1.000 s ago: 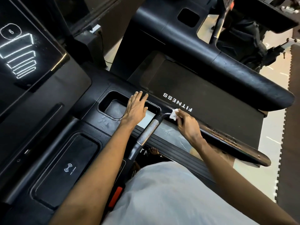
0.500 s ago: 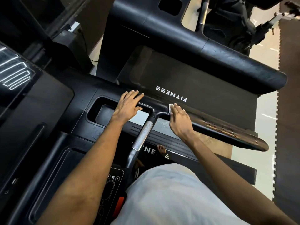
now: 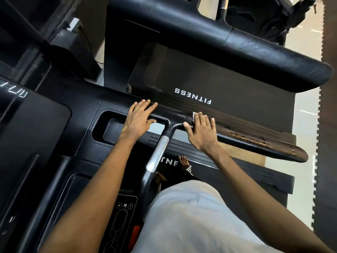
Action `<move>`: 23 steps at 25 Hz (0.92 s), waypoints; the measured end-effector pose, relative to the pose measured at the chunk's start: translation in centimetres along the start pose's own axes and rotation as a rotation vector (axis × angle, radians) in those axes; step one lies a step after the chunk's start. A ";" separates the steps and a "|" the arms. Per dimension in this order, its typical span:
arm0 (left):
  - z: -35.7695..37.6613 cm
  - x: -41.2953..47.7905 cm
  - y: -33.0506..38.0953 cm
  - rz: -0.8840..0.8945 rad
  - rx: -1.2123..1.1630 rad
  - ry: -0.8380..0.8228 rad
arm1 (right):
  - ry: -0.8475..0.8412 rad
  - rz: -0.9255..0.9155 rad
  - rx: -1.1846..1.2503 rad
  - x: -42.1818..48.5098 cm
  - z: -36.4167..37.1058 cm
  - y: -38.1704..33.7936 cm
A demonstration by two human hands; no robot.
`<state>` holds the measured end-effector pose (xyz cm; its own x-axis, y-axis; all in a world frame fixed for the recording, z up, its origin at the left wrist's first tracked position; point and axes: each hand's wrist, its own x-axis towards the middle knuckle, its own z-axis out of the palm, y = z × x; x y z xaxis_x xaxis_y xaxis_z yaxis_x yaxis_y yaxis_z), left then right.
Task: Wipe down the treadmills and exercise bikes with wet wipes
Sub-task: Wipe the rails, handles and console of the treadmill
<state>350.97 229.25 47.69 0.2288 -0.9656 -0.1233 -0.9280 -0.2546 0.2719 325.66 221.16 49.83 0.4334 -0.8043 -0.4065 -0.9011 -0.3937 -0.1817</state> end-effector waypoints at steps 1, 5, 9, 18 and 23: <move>-0.1 0.1 0.2 -0.008 0.005 -0.014 | -0.003 -0.013 0.034 0.6 -0.1 -1.0; -0.5 1.7 2.4 0.003 -0.004 -0.162 | -0.068 -0.159 0.102 3.1 -0.1 -6.1; -0.1 2.6 4.0 0.018 -0.040 -0.230 | -0.049 -0.139 0.017 1.2 -0.3 -1.8; 0.5 1.6 4.4 0.010 -0.012 -0.140 | -0.041 -0.091 0.004 -0.3 0.3 2.0; 0.4 0.8 5.3 -0.049 -0.059 -0.127 | -0.023 -0.088 -0.100 -3.0 -0.5 8.4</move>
<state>346.11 227.10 48.70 0.2305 -0.9387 -0.2563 -0.8971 -0.3071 0.3176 316.77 220.00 50.00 0.5097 -0.7546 -0.4133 -0.8530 -0.5058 -0.1284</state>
